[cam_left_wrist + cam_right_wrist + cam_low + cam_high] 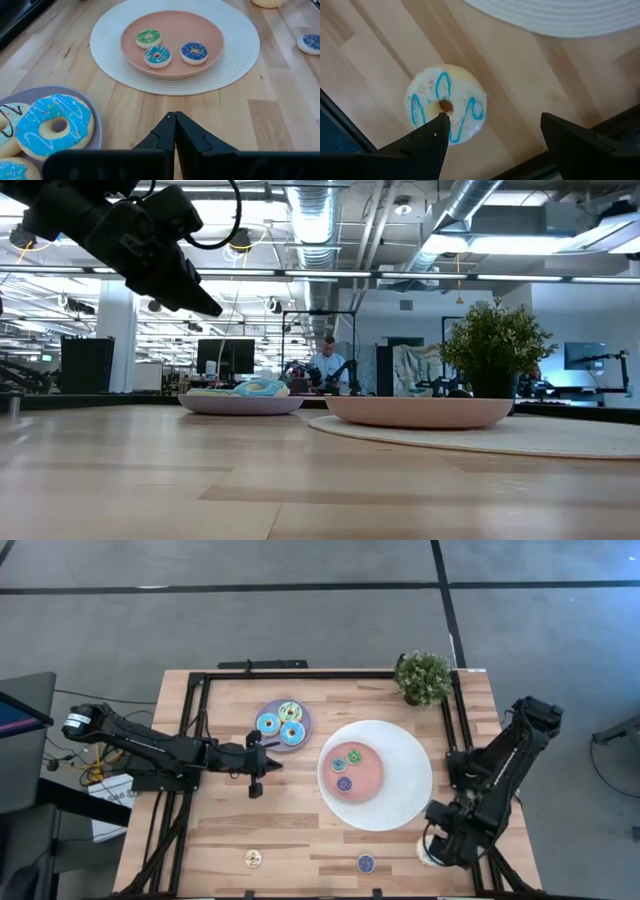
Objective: Pick & Place donuts
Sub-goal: Put the large white donut on the violet plate
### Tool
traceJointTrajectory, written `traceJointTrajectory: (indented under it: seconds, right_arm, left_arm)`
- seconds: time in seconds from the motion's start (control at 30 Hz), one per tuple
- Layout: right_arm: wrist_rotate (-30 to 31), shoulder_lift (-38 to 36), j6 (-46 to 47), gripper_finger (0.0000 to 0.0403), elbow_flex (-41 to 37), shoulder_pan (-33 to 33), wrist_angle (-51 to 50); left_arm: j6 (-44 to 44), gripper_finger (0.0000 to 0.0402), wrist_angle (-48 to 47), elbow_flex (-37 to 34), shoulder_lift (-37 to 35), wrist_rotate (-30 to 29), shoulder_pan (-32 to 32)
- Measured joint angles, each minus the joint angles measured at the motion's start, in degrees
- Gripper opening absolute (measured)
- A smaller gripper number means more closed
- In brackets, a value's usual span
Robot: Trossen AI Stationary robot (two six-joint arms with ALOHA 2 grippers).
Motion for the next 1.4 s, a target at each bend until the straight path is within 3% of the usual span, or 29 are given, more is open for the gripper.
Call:
traceJointTrajectory:
  seconds: [0.27, 0.37, 0.6, 0.83, 1.13, 1.4]
  right_arm:
    - [-4.88, 7.19, -0.54, 0.0299, -0.02, 0.84, 4.06]
    - [-4.58, 9.78, -2.19, 0.0299, -0.02, 0.85, 8.5]
    - [-3.56, 13.08, -3.89, 0.0299, -0.04, 0.85, 8.14]
    - [-1.26, 12.66, -5.19, 0.0299, -0.11, 0.87, 7.13]
    - [-1.98, 10.23, -2.31, 0.0299, -8.31, 0.87, 18.36]
    - [-1.0, 8.81, -2.47, 0.0299, -8.74, 0.85, 18.43]
  left_arm:
    - [-0.04, 0.0, 0.15, 0.02, 0.0, 0.0, 0.02]
    - [-0.04, 0.0, 0.29, 0.02, 0.0, 0.0, 0.02]
    - [-0.5, 0.0, 0.87, 0.02, 0.02, 0.0, 0.02]
    - [-0.72, 0.0, 0.87, 0.02, 0.02, 0.0, 0.02]
    - [-0.85, 0.0, 0.85, 0.04, 0.02, -0.02, 0.0]
    - [-1.01, 0.0, 0.83, 0.04, 0.02, -0.02, 0.02]
